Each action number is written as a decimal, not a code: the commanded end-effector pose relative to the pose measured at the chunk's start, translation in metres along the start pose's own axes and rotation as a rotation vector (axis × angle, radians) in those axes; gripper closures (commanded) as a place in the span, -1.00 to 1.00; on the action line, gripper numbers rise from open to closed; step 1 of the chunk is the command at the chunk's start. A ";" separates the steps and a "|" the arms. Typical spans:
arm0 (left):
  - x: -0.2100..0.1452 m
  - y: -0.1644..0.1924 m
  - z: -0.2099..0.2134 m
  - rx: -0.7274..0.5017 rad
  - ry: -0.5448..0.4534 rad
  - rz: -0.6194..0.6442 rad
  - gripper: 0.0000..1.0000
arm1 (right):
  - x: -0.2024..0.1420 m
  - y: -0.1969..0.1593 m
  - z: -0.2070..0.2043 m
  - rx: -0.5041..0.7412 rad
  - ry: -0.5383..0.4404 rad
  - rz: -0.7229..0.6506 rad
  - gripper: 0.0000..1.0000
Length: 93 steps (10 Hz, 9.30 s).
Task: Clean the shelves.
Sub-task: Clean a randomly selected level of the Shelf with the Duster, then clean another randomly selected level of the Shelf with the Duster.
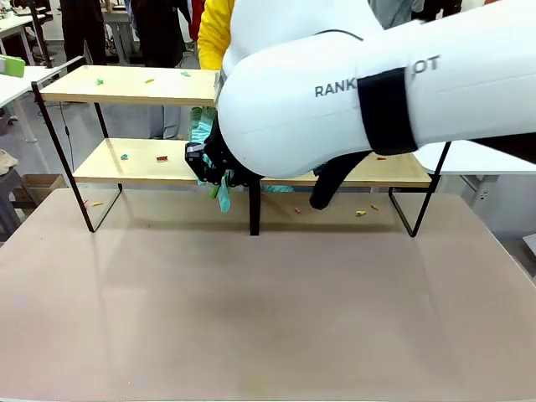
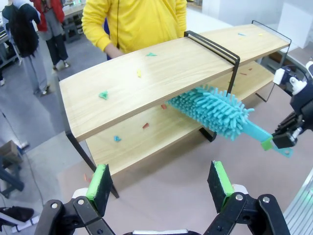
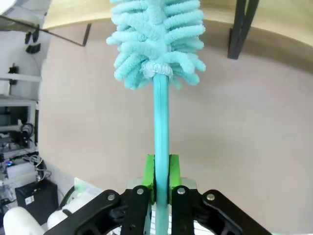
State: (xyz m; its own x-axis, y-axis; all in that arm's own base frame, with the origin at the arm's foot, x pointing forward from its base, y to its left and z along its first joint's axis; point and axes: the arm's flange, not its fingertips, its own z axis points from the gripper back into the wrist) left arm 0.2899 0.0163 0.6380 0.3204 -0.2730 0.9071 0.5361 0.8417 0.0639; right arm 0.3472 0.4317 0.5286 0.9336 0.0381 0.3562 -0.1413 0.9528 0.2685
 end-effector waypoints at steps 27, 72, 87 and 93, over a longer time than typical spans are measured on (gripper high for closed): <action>0.000 -0.001 0.000 0.005 0.000 0.001 -1.00 | 0.030 -0.020 0.006 0.541 0.654 0.722 0.74; 0.000 -0.001 0.000 0.005 0.000 0.001 -1.00 | -0.117 -0.292 0.039 0.279 0.391 0.036 0.74; 0.000 -0.001 0.000 0.005 0.000 0.001 -1.00 | -0.044 -0.320 -0.077 0.347 -0.017 -0.109 0.74; 0.000 -0.001 0.000 0.005 0.000 0.001 -1.00 | -0.039 -0.307 -0.117 0.346 0.024 -0.109 0.74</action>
State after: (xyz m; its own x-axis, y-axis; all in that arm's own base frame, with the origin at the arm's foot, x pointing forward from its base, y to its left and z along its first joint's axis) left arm 0.2898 0.0164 0.6381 0.3200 -0.2729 0.9072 0.5361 0.8417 0.0641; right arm 0.3864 0.1739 0.3391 0.9635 -0.0498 0.2630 -0.1212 0.7950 0.5944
